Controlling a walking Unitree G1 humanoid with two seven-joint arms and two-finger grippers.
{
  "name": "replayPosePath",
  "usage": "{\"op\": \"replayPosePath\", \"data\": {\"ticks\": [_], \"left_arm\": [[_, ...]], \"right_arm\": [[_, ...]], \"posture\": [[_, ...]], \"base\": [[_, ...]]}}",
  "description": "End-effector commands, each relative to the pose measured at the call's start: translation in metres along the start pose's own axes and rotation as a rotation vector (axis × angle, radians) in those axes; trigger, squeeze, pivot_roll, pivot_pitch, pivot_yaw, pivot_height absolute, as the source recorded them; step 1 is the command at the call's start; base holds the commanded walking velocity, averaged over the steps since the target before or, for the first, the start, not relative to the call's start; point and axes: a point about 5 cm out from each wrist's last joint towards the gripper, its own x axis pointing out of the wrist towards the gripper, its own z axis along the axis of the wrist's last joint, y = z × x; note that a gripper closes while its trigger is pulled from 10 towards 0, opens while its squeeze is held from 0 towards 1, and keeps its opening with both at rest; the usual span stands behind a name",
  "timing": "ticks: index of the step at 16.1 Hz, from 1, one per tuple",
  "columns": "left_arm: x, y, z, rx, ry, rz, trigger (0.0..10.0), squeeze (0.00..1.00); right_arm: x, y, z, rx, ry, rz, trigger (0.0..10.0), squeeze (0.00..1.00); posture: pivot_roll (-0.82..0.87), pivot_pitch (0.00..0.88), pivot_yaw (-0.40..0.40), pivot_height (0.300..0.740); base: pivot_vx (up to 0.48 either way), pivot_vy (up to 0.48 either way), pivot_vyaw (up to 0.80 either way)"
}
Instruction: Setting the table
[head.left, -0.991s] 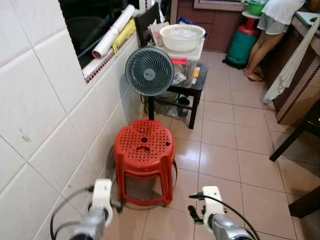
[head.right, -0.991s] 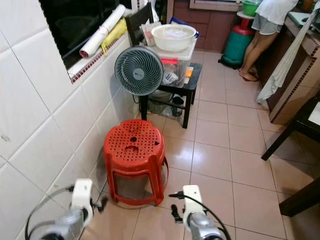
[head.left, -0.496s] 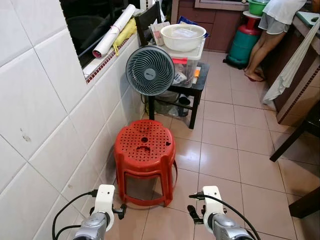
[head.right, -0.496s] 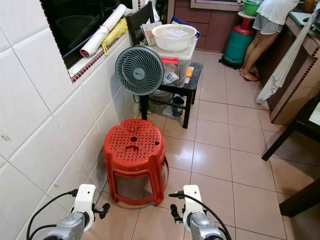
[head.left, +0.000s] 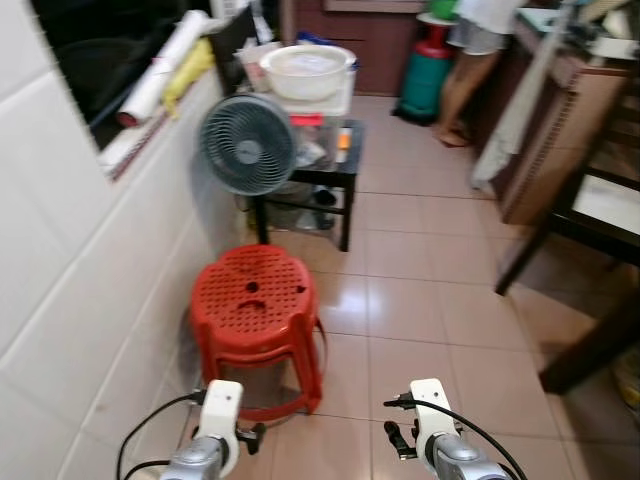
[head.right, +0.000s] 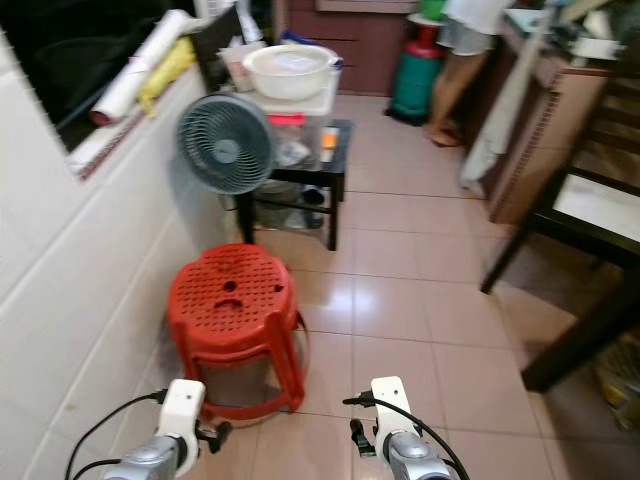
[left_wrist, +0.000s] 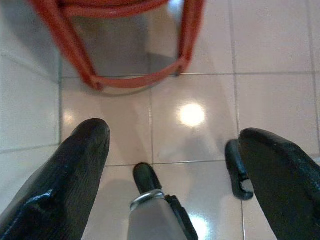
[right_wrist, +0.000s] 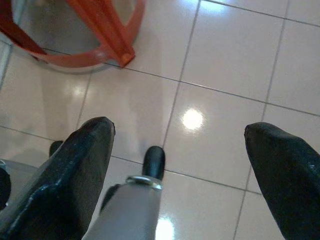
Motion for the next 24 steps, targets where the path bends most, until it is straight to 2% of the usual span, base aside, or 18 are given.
{"op": "replayPosePath", "data": {"ticks": [1,3,6,7,11,24], "left_arm": [[-0.001,-0.001,-0.005,0.024,0.016,-0.004,10.0,0.0],[0.0,-0.008,-0.009,0.071,0.031,-0.024,10.0,0.0],[0.001,-0.019,-0.012,0.067,0.039,-0.057,10.0,0.0],[0.0,-0.013,-0.01,0.08,0.038,-0.05,10.0,0.0],[0.0,-0.014,-0.011,0.115,0.046,-0.052,10.0,0.0],[0.0,-0.012,-0.011,0.147,0.057,-0.055,10.0,0.0]], "right_arm": [[0.0,0.0,-0.003,-0.015,0.014,0.0,10.0,0.0],[-0.001,-0.003,-0.004,-0.03,0.017,-0.007,10.0,0.0],[-0.001,-0.006,-0.005,-0.043,0.02,-0.013,10.0,0.0],[-0.002,-0.007,-0.006,-0.053,0.021,-0.014,10.0,0.0],[-0.002,-0.011,-0.006,-0.07,0.023,-0.016,10.0,0.0],[-0.002,-0.01,-0.008,-0.077,0.025,-0.015,10.0,0.0]], "posture": [[-0.15,0.0,-0.007,0.74],[-0.15,0.0,-0.007,0.74],[-0.15,0.0,-0.009,0.74],[-0.16,0.0,-0.009,0.74],[-0.16,0.0,-0.016,0.74],[-0.16,0.0,-0.007,0.74]], "base": [[0.0,0.0,-0.74],[0.0,0.0,-0.73],[0.0,0.0,-0.73],[0.0,0.0,-0.74],[0.0,0.0,-0.74],[0.0,-0.419,-0.74]]}}
